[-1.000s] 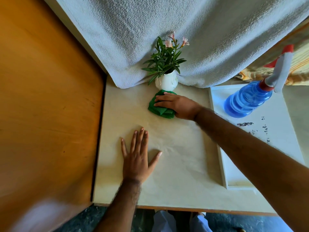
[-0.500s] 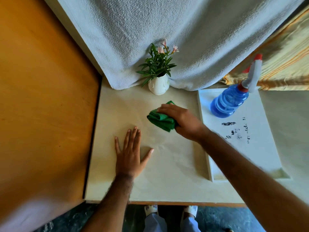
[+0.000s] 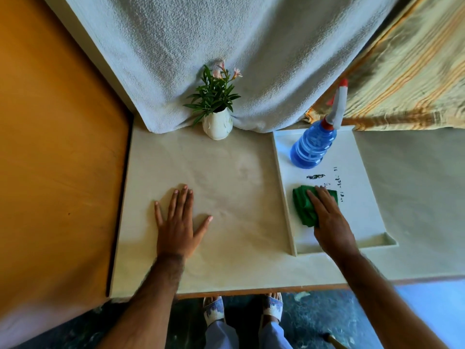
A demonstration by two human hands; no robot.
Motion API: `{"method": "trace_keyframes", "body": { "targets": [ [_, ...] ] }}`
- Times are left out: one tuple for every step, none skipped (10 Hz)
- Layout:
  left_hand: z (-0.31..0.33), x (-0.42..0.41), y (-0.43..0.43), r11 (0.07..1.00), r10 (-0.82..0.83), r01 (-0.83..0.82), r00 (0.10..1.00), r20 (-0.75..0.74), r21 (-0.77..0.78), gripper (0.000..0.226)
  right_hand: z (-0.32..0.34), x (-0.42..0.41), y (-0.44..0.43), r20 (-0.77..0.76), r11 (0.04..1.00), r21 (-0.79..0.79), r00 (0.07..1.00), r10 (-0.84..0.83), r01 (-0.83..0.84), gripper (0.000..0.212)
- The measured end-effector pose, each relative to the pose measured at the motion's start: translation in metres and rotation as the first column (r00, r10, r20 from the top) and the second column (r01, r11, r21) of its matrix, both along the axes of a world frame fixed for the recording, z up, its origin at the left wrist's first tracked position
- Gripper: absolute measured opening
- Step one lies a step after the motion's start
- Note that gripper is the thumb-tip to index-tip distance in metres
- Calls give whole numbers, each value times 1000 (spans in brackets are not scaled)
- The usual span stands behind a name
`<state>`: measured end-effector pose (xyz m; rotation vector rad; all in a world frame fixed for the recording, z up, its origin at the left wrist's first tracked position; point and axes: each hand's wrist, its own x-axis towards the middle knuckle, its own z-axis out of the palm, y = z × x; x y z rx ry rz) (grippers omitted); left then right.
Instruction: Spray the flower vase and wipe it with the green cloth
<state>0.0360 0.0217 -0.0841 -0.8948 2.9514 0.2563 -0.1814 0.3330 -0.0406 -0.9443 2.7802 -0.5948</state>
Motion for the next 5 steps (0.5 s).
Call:
{"method": "trace_keyframes", "body": {
  "targets": [
    [-3, 0, -1, 1000, -2, 2, 1000, -6, -16, 93, -7, 1, 10, 125, 988, 123, 989, 82, -97, 88],
    [-2, 0, 0, 1000, -10, 11, 1000, 29, -15, 93, -2, -3, 14, 197, 968, 182, 971, 136, -173, 95],
    [6, 0, 5, 999, 0, -3, 995, 97, 33, 97, 13, 1, 10, 181, 943, 270, 972, 148, -194, 106],
    [25, -6, 2, 996, -29, 14, 984, 173, 88, 107, 36, 6, -10, 28, 944, 261, 979, 200, -200, 112],
    [58, -12, 0, 990, -121, 121, 993, -10, 78, 105, 72, 10, -43, -72, 940, 232, 959, 273, -250, 108]
  ]
}}
